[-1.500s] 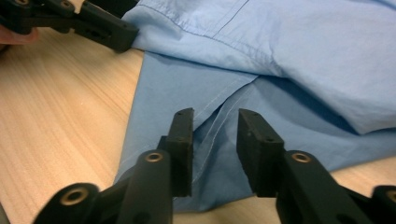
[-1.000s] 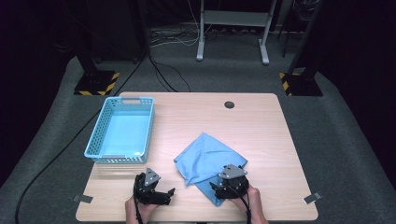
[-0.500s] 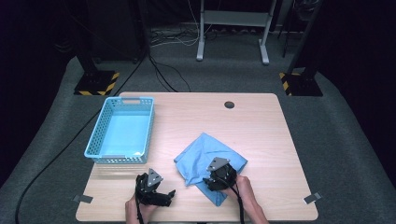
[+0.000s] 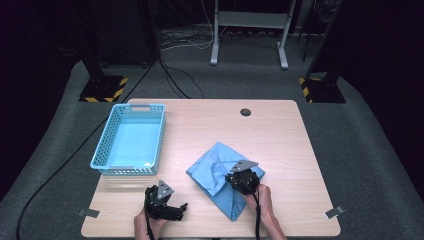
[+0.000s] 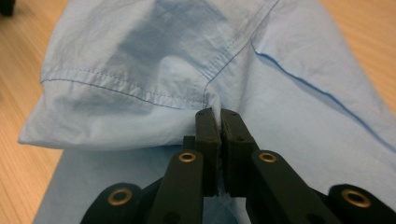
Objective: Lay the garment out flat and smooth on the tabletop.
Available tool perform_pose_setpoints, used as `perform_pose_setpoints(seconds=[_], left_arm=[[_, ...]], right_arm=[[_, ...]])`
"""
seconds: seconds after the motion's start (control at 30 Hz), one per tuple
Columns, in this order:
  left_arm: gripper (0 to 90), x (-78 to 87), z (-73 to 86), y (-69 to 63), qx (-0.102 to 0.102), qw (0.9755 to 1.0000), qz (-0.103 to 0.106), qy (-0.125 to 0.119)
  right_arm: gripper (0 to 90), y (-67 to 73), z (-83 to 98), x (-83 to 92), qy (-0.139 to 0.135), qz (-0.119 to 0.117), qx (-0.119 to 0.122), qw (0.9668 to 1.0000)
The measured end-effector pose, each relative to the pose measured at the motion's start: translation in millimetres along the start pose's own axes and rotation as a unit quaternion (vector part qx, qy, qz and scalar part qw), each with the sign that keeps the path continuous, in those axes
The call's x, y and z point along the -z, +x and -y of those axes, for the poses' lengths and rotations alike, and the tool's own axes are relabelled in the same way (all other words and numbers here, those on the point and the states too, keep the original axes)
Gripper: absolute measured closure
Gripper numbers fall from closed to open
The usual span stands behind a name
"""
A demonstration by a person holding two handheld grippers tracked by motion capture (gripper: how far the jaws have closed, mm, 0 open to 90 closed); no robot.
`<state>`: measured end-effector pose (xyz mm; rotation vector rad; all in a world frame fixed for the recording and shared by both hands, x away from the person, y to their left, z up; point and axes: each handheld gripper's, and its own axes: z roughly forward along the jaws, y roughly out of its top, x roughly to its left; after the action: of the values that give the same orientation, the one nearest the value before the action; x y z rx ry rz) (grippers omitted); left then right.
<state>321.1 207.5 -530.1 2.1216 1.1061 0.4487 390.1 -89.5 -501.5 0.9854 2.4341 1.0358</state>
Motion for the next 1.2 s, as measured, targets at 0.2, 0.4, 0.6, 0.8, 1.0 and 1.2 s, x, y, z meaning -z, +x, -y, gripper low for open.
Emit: perform_pose_setpoints(seconds=[0.2,0.4,0.6,0.8,1.0,1.2], left_arm=[[0.0,-0.7,-2.2,0.2,0.013,0.9998,0.005,-0.013],[0.0,-14.6,-22.9,-9.7,0.028,0.9993,0.017,-0.020],[0.0,-42.3,-48.8,-27.3,0.011,0.9993,0.034,0.011],[0.0,-51.9,-53.6,-36.5,-0.009,0.9999,0.000,0.011],[0.0,-52.4,-51.9,-36.4,-0.006,1.0000,-0.004,0.002],[0.0,-52.7,-52.2,-36.5,-0.005,1.0000,-0.004,0.002]], right_arm=[[87.2,-8.7,-11.2,13.0,-0.031,0.006,-0.017,0.9994],[87.2,-19.9,-18.3,19.7,-0.048,0.010,-0.034,0.9982],[87.2,-33.3,-22.7,24.6,-0.060,0.017,-0.054,0.9966],[87.2,-44.2,-29.0,30.2,-0.070,0.024,-0.063,0.9953],[87.1,-60.3,-30.0,33.1,-0.079,0.030,-0.086,0.9927],[87.1,-90.5,-33.1,35.8,-0.095,0.042,-0.122,0.9871]])
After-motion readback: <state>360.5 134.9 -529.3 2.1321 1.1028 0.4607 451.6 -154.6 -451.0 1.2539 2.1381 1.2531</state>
